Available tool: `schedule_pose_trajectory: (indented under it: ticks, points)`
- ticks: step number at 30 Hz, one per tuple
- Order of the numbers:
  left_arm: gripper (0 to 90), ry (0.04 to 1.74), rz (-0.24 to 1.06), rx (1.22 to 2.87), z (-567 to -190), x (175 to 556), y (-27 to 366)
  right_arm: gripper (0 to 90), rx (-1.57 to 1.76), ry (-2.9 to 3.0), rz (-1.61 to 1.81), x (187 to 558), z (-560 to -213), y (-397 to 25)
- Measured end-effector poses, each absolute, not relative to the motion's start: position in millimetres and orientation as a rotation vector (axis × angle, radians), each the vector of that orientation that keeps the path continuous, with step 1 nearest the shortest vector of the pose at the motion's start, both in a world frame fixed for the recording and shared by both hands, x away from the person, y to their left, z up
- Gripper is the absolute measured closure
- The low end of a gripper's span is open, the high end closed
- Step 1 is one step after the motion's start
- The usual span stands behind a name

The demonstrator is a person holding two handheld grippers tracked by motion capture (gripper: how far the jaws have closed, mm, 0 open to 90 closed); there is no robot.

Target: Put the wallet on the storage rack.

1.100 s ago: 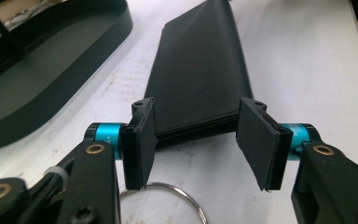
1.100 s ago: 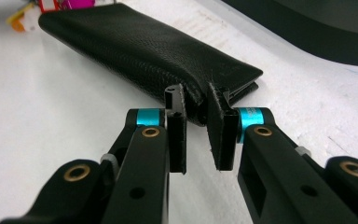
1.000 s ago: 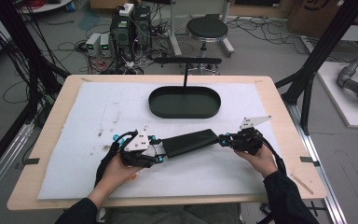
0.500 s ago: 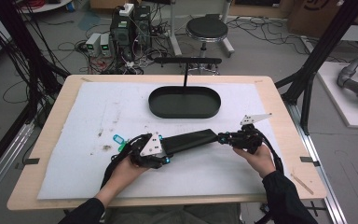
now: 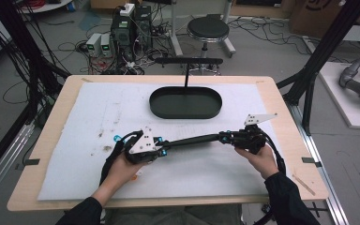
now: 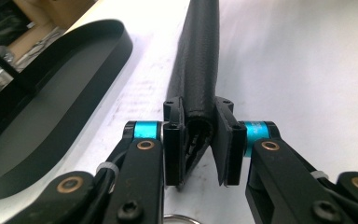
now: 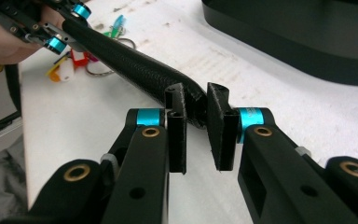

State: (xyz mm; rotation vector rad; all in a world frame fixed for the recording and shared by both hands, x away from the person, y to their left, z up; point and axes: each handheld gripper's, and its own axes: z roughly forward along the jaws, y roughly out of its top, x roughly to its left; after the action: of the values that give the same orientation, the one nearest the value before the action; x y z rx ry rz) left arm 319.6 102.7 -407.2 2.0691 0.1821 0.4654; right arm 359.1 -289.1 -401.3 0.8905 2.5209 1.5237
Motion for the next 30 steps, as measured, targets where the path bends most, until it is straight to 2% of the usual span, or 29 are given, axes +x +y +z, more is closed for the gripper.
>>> schedule_pose_trajectory:
  ticks: [4,5,6,7,8,9,10,13,14,26,30]
  points:
    - [76.0,0.200,0.399,2.054,-407.0,323.5,106.7,79.1,0.853,2.520,1.533,356.8,-399.7,-289.8]
    - [76.1,0.204,0.376,2.049,-407.8,325.3,107.7,74.9,0.814,2.514,1.529,356.1,-399.9,-289.6]
    - [76.1,0.212,0.359,2.048,-408.4,326.8,109.1,74.9,0.814,2.514,1.529,356.1,-399.9,-289.6]
    - [76.3,0.217,0.325,2.038,-409.5,329.6,111.7,63.0,0.763,2.496,1.527,355.2,-400.0,-289.6]
    - [76.4,0.218,0.318,2.031,-409.6,330.6,112.9,58.2,0.753,2.484,1.538,355.0,-399.6,-289.9]
    - [76.5,0.218,0.318,2.031,-409.6,330.6,112.9,58.2,0.753,2.484,1.538,355.0,-399.6,-289.9]
    - [76.6,0.230,0.291,2.006,-409.7,331.3,114.6,49.8,0.729,2.457,1.560,354.4,-398.1,-291.1]
    - [76.8,0.224,0.289,2.001,-409.0,331.1,115.6,45.9,0.686,2.431,1.570,352.5,-396.2,-292.6]
    - [76.8,0.220,0.275,1.994,-408.8,330.7,115.9,40.9,0.660,2.413,1.580,351.6,-395.3,-293.7]
    - [77.0,0.229,0.153,1.870,-408.1,333.9,126.3,34.8,0.580,2.501,1.534,354.2,-403.3,-294.2]
    - [77.0,0.186,0.084,1.830,-407.0,333.6,126.3,37.7,0.509,2.540,1.533,352.4,-406.3,-283.0]
